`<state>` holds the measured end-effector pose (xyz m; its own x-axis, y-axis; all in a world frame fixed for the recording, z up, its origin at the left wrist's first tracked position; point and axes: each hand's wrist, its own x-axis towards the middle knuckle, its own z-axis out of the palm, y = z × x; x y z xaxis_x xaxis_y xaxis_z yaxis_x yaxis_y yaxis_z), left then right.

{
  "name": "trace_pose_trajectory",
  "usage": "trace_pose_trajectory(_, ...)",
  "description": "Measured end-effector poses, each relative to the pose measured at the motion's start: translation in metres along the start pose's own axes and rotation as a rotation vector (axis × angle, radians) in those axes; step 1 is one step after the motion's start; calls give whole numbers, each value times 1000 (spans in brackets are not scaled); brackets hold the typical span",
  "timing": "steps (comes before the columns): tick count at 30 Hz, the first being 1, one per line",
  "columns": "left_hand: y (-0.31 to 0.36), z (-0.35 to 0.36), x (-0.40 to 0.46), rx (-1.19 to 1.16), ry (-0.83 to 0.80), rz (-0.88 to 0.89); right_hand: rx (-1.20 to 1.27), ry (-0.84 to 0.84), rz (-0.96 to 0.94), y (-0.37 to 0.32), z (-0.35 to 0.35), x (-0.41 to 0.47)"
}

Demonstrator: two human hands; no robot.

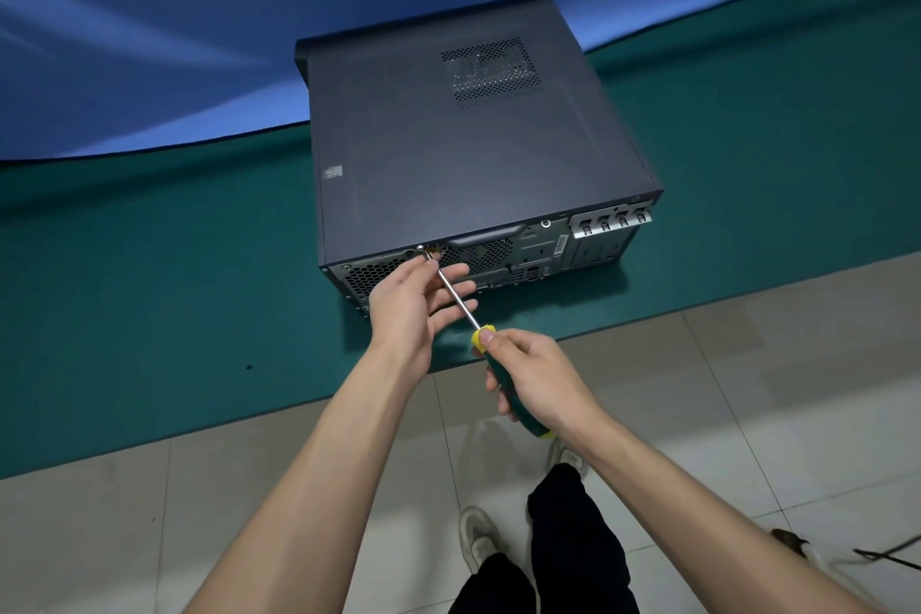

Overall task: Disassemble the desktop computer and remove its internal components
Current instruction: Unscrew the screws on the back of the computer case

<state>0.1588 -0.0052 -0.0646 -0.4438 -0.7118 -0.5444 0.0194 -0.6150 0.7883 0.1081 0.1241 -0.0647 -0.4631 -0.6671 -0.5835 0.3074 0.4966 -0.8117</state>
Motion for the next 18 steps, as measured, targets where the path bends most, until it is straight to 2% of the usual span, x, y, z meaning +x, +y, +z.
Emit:
trace_pose_trajectory(11,2,-1,-4,42,21,35,61,-7,-7,4,4,-2)
trace_pose_trajectory(18,7,-1,-5,75,34,31,219,-64,79,5,9,0)
